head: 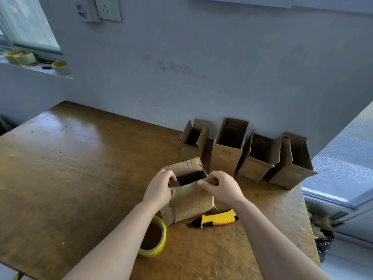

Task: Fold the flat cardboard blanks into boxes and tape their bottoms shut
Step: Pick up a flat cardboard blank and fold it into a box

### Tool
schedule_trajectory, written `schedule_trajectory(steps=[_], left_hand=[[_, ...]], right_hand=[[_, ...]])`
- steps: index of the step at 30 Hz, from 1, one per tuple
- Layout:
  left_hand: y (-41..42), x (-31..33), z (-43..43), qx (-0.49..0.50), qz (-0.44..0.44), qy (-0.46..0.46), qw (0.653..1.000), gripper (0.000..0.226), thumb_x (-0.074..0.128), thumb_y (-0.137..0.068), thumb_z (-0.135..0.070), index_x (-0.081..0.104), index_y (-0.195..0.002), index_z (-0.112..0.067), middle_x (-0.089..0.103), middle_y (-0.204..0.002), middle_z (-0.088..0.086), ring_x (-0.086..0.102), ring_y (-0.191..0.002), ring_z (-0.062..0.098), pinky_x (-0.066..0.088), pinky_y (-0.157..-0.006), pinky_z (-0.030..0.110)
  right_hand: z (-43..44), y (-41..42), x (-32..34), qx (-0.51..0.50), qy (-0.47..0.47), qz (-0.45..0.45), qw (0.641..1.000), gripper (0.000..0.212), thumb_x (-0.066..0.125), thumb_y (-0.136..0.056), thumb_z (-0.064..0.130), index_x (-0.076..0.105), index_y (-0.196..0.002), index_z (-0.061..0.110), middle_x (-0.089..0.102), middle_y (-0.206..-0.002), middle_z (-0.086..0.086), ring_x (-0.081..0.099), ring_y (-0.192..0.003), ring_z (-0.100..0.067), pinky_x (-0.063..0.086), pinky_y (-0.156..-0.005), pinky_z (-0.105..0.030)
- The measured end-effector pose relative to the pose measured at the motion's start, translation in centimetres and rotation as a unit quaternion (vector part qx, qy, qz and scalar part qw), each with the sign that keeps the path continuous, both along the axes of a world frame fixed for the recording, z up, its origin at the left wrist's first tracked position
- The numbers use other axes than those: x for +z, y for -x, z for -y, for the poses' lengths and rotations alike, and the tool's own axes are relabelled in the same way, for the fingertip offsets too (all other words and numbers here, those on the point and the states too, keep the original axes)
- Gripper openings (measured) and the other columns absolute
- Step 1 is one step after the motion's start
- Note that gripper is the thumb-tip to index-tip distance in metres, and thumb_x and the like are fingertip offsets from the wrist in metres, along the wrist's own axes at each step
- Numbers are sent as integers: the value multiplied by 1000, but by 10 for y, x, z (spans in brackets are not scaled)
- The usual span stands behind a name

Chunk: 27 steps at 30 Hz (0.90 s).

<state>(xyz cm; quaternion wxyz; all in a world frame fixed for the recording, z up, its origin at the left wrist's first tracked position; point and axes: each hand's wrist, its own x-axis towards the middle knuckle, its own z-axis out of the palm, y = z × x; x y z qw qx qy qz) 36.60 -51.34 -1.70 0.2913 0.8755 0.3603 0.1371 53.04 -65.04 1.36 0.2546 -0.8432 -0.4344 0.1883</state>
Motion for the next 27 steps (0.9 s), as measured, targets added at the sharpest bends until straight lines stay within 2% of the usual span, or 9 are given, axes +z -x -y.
schedule_trajectory(steps=[4,8,12,15,18,20,23,25,27], left_hand=[[3,0,-6,60,77,109,989,30,68,-86,-13,48,-106,-26,56,-91,-7,60,-88,11,42,-64,11],[5,0,-8,89,92,158,979,45,55,-95,-31,41,-137,-23,57,-113,0,58,-104,15,47,-82,21],[6,-2,-11,79,97,102,987,15,62,-91,-26,58,-104,-27,60,-94,-9,59,-89,9,41,-66,11],[8,-3,-10,36,82,38,995,11,62,-89,-38,59,-94,-28,55,-89,-13,57,-82,7,40,-62,10],[17,-11,-5,-29,42,-17,999,29,63,-85,-50,62,-102,-27,50,-102,-13,52,-88,3,42,-70,12],[25,-19,-2,-49,33,-79,995,33,65,-86,-44,67,-108,-21,52,-112,-11,50,-98,2,40,-79,11],[31,-26,6,-75,47,-126,988,32,65,-88,-34,69,-114,-16,61,-111,-7,54,-103,8,47,-86,17],[32,-26,8,-94,52,-139,984,35,62,-89,-37,70,-115,-14,64,-109,-4,54,-105,10,52,-87,28],[34,-26,7,-116,30,-124,985,54,55,-87,-55,68,-119,-14,62,-115,-5,51,-110,9,52,-89,30]], right_hand=[[-1,2,-10,-29,16,37,999,43,65,-81,58,44,-104,28,53,-89,14,52,-77,-6,34,-53,-15],[-4,7,-18,-13,-4,79,997,20,61,-87,50,56,-95,32,58,-91,13,56,-83,-11,49,-64,-26],[-8,9,-24,-20,-19,64,998,17,56,-92,44,63,-97,30,58,-97,12,55,-86,-11,46,-66,-25],[-10,8,-28,-24,-6,48,999,21,53,-94,45,64,-100,29,57,-98,11,55,-87,-12,43,-63,-24],[-9,8,-32,-43,15,29,999,21,54,-93,46,63,-99,27,59,-99,9,53,-85,-12,38,-59,-21],[-7,13,-39,-68,22,18,997,22,57,-91,47,54,-100,27,59,-96,9,52,-83,-12,35,-56,-20],[-2,22,-45,-101,7,0,995,36,59,-91,46,40,-113,26,58,-96,7,51,-78,-10,32,-53,-15],[0,22,-46,-78,-3,1,997,48,59,-92,42,37,-133,29,59,-105,7,55,-86,-11,41,-62,-18],[1,21,-46,-51,2,15,999,41,57,-94,40,49,-133,31,60,-112,7,57,-97,-14,47,-74,-23]])
